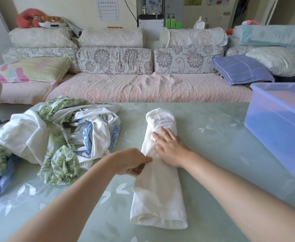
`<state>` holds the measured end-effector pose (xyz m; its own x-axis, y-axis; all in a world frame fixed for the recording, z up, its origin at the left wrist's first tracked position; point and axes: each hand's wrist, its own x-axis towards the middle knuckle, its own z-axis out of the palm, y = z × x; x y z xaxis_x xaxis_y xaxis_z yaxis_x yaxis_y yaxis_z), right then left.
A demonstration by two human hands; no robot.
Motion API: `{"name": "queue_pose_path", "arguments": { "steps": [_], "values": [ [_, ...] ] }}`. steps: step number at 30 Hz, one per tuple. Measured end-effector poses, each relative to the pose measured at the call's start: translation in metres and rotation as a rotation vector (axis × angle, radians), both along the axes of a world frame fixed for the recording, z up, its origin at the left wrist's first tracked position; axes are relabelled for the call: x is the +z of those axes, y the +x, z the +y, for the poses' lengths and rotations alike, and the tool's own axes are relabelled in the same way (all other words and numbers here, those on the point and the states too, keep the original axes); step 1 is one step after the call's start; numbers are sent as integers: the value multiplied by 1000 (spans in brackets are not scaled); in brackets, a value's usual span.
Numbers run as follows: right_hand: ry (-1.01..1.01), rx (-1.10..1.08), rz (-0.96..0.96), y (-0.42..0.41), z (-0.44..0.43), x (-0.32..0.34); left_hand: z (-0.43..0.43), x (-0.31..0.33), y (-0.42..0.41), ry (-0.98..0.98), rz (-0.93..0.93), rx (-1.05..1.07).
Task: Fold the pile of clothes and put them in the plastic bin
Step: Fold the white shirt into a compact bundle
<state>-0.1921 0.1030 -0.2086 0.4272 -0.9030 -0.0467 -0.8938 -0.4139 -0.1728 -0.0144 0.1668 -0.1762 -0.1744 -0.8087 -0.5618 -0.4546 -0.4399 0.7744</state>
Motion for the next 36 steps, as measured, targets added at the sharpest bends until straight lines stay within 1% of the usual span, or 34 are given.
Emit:
{"name": "queue_pose_path", "arguments": {
  "steps": [4,7,8,10,12,13,14,15,16,18,19,20,21,22,26,29,33,35,36],
  "values": [
    [-17,-7,48,3,3,-2,18,-2,9,149,-31,-296],
    [-34,6,79,4,7,-3,23,2,11,173,-23,-386],
    [-39,11,86,4,8,-3,25,5,11,196,-50,-442],
    [-56,14,101,4,11,-5,30,12,11,279,-199,-578],
    [-87,13,132,5,13,-8,33,19,11,319,-472,-667],
    [-104,12,148,5,14,-9,33,24,11,288,-609,-669],
    [-118,11,159,7,15,-9,31,29,11,204,-704,-628],
    [-130,10,164,8,16,-10,27,31,10,58,-748,-542],
    [-139,10,162,10,17,-10,22,29,9,-151,-751,-418],
    [-158,14,142,15,20,-13,14,19,6,-672,-700,-153],
    [-164,17,122,16,21,-15,12,12,3,-885,-652,-94],
    [-159,20,93,16,23,-16,11,2,-1,-1016,-599,-114],
    [-141,26,64,15,25,-16,8,-11,-3,-1070,-579,-190],
    [-113,36,43,13,26,-16,7,-26,-5,-1069,-594,-268],
    [-49,118,76,-1,36,-16,10,-63,0,-945,-727,-421],
    [-25,169,65,-15,51,-15,18,-66,6,-939,-843,-537],
    [-63,220,70,-29,73,-14,28,-58,15,-936,-881,-558],
    [-104,255,48,-36,82,-14,32,-56,17,-1036,-844,-560],
    [-144,294,23,-40,87,-12,35,-55,17,-1098,-798,-561]
  ]
}}
